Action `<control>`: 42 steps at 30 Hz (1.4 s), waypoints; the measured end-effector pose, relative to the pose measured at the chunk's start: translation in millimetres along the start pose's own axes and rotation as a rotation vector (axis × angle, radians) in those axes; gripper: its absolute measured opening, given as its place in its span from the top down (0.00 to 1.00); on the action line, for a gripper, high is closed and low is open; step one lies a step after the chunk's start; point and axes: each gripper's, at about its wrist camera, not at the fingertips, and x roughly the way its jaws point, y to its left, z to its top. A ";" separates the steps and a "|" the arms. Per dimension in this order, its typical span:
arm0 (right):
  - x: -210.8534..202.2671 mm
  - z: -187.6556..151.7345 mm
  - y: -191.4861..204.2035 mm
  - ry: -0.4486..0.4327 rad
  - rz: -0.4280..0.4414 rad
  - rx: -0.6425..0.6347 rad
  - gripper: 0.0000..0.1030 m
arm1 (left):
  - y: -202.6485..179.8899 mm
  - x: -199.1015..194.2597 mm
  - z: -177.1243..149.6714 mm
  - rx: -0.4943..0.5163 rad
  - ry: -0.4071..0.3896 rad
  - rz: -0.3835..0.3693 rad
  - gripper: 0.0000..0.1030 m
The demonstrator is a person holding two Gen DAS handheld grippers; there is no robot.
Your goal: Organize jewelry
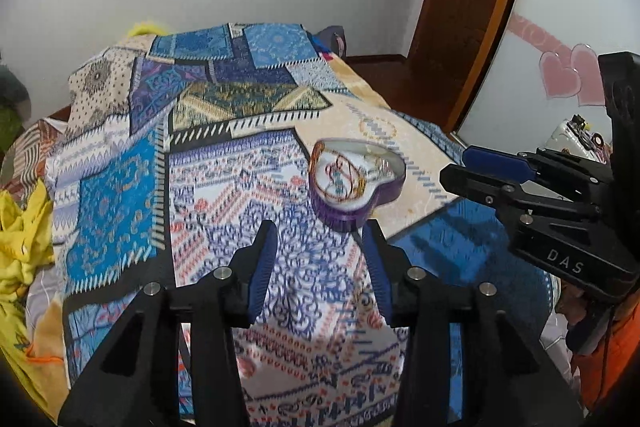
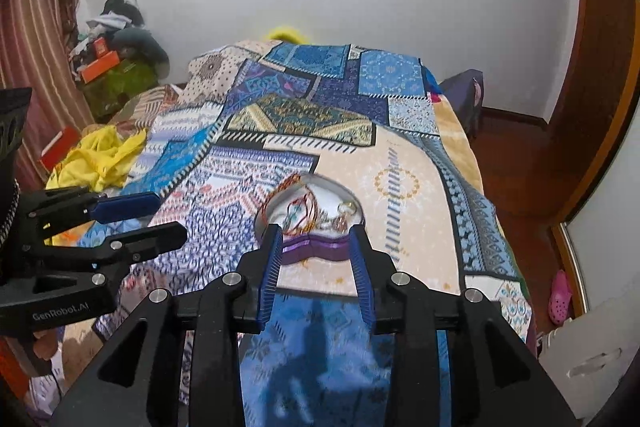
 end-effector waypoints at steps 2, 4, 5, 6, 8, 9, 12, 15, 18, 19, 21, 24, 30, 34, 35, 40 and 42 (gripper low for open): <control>4.1 -4.4 3.5 0.017 0.001 -0.008 0.70 | 0.8 3.7 -7.5 -0.007 0.021 -0.005 0.58; 7.2 -9.0 5.8 0.031 0.000 -0.012 0.70 | 0.5 9.1 -15.4 -0.013 0.045 -0.016 0.58; 8.6 -11.6 6.5 0.039 0.002 -0.013 0.70 | 0.4 12.4 -18.6 -0.015 0.058 -0.023 0.58; 10.0 -13.5 6.8 0.046 0.004 -0.012 0.70 | -0.9 15.7 -21.7 -0.015 0.071 -0.028 0.58; 12.0 -19.3 7.3 0.060 0.006 -0.011 0.70 | -4.5 25.0 -29.0 -0.014 0.101 -0.032 0.58; 12.2 -21.9 7.2 0.066 0.007 -0.011 0.70 | -6.5 29.2 -31.7 -0.013 0.114 -0.036 0.58; 15.4 -29.4 4.8 0.088 0.003 -0.008 0.70 | -13.4 40.3 -39.1 -0.008 0.147 -0.053 0.58; 20.6 -37.1 0.3 0.117 0.003 0.006 0.70 | -20.5 50.3 -44.3 0.006 0.172 -0.066 0.58; 22.3 -41.8 -2.8 0.130 0.004 0.014 0.70 | -24.4 58.9 -47.9 0.010 0.193 -0.064 0.58; 22.4 -43.0 -3.5 0.133 0.005 0.016 0.70 | -25.2 60.2 -48.4 0.009 0.189 -0.060 0.58; 23.7 -43.8 -3.7 0.137 0.005 0.017 0.70 | -26.0 61.8 -47.9 0.007 0.183 -0.059 0.58; 25.9 -45.0 -3.9 0.143 0.008 0.021 0.70 | -25.3 63.9 -48.2 0.003 0.176 -0.060 0.58; 28.5 -44.9 -0.5 0.152 0.015 0.008 0.70 | -25.4 63.5 -48.9 0.013 0.162 -0.060 0.86; 30.5 -44.1 2.0 0.154 0.022 0.003 0.70 | -22.9 62.5 -49.0 -0.002 0.156 -0.059 0.87; 31.4 -44.1 2.6 0.158 0.030 0.004 0.70 | -21.7 61.3 -49.3 -0.004 0.155 -0.055 0.87; 39.9 -43.1 11.4 0.174 0.048 -0.013 0.70 | -9.5 55.6 -51.5 -0.036 0.144 -0.050 0.96; 43.0 -42.4 16.2 0.179 0.056 -0.027 0.70 | -3.3 53.8 -52.6 -0.044 0.138 -0.039 0.95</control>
